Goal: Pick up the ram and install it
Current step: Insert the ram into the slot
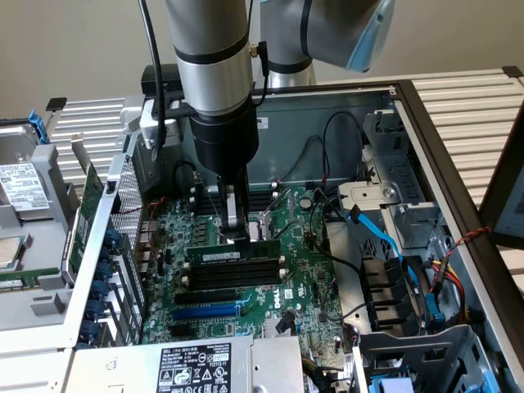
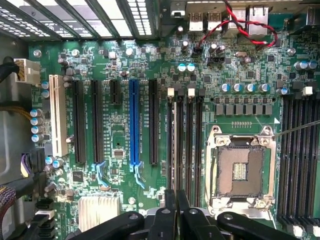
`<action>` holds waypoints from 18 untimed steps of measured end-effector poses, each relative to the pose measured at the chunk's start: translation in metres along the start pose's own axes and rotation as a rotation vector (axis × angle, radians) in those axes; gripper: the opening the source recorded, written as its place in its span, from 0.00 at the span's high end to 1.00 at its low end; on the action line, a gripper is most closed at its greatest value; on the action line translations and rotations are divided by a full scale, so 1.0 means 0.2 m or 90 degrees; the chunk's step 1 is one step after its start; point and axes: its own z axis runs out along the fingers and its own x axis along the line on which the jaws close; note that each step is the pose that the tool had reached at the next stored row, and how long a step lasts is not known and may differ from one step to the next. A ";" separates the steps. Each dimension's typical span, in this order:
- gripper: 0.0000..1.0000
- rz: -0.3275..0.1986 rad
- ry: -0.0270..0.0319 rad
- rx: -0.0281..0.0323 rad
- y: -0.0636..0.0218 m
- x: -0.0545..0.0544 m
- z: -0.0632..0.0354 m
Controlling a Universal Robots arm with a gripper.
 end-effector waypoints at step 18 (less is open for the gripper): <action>0.87 -0.001 -0.0046 -0.0060 0.000 0.01 0.017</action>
